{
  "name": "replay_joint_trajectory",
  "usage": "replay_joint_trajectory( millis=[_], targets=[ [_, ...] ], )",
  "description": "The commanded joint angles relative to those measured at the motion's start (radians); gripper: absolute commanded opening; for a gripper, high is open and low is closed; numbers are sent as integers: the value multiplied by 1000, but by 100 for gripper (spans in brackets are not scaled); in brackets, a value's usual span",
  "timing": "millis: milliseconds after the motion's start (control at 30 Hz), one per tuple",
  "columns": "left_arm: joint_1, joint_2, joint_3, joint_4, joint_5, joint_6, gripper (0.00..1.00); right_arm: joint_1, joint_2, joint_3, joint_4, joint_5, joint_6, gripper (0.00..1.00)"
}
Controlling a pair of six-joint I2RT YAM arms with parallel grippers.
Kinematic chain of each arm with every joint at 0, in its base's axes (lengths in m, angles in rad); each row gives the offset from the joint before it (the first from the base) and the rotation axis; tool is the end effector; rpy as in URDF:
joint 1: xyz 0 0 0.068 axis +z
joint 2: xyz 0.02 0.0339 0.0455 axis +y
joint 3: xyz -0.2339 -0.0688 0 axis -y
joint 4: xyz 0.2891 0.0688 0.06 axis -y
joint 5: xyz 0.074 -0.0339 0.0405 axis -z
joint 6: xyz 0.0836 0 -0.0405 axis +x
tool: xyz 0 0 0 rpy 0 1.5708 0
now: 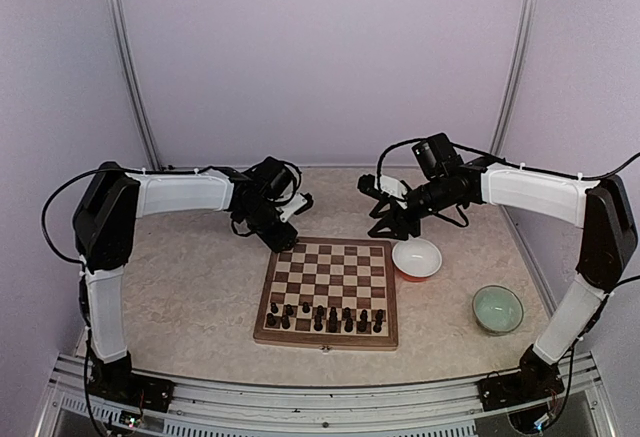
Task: Set up the chess pieces on the board
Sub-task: Pick up the bishop from the chessboard.
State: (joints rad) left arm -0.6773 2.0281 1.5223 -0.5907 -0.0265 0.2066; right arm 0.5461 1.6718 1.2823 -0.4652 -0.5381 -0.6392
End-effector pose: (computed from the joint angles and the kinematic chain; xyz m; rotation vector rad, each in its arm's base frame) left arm 0.3733 -0.2973 0.0956 1.1351 2.4189 -0.1162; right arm 0.3448 0.2597 0.1820 -1.5072 1.8059 0.6037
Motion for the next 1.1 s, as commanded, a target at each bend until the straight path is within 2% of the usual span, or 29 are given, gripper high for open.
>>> replay_joint_trajectory(
  millis=[0, 133, 433, 800, 900, 1067],
  targets=[
    [20, 28, 38, 18, 20, 20, 48, 3, 0, -5, -15, -9, -9, 51],
    [25, 44, 38, 22, 52, 20, 47, 3, 6, -3, -19, -11, -11, 51],
    [25, 73, 35, -1, 107, 19, 29, 3, 14, -3, -23, -6, -16, 51],
    [21, 60, 21, -16, 75, -36, 15, 3, 7, 7, -19, -3, 7, 51],
    [-3, -6, -4, 1, 67, -64, 13, -2, -14, 32, -8, -21, 68, 50],
    [-65, -208, -96, 94, 102, -128, 11, -11, -59, 68, 58, -28, 200, 49]
  ],
)
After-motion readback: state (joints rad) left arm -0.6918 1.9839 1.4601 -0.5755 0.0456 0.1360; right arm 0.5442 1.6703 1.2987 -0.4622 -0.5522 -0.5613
